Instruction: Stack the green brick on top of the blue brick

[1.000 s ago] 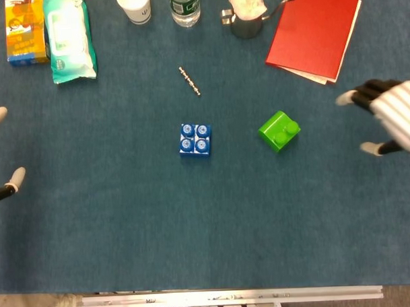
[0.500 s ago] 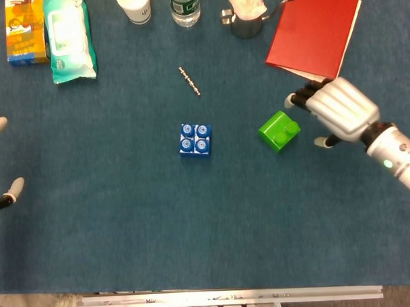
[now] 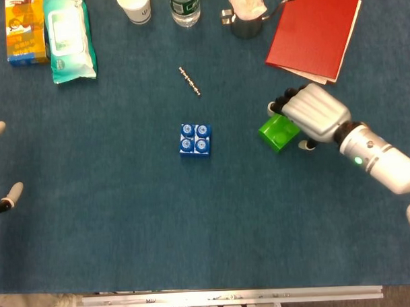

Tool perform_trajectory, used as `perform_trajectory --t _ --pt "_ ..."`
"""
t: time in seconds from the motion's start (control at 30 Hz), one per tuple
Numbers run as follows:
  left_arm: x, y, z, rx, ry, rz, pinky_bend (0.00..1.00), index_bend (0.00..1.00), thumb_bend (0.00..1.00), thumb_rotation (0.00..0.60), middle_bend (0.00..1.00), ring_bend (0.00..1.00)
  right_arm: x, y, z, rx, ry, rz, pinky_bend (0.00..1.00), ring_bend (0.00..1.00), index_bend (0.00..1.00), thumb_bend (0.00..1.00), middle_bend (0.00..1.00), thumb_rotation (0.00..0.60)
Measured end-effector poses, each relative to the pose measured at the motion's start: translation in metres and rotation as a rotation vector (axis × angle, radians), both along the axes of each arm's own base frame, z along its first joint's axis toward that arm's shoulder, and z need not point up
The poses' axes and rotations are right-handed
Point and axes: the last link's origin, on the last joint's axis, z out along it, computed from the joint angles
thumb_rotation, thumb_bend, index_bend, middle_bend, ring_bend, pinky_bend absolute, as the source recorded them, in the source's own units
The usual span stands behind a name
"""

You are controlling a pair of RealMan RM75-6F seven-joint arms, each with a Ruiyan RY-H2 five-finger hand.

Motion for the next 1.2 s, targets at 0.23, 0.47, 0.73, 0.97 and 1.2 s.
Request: perform_trajectory --t 0.23,0.47,0.73,0.97,1.2 --pt "-0.001 -0.001 0.001 0.0 -0.007 0.001 0.2 0.13 0.22 0.6 0.21 0.18 0.003 -0.002 -0.014 0.015 0.036 0.03 0.45 0.3 0.34 0.05 0.39 0.6" --pt "-0.001 -0.001 0.002 0.008 -0.021 -0.001 0.2 0.13 0.22 0.6 0.21 0.18 0.01 -0.005 -0.026 0.032 0.051 0.055 0.45 0.3 0.35 0.05 0.39 0.6" --pt "-0.004 -0.002 0.005 0.012 -0.03 0.006 0.2 0.13 0.22 0.6 0.21 0.18 0.009 -0.007 -0.034 0.038 0.064 0.057 0.45 0.32 0.38 0.08 0.41 0.6" --pt "-0.004 -0.003 0.005 0.011 -0.037 0.007 0.2 0.13 0.22 0.6 0.21 0.18 0.008 -0.009 -0.037 0.027 0.066 0.057 0.48 0.4 0.48 0.22 0.49 0.6" --pt "-0.004 -0.003 0.006 0.011 -0.039 0.008 0.2 0.13 0.22 0.6 0.21 0.18 0.017 -0.013 -0.028 0.009 0.015 0.047 0.5 0.44 0.52 0.25 0.52 0.6"
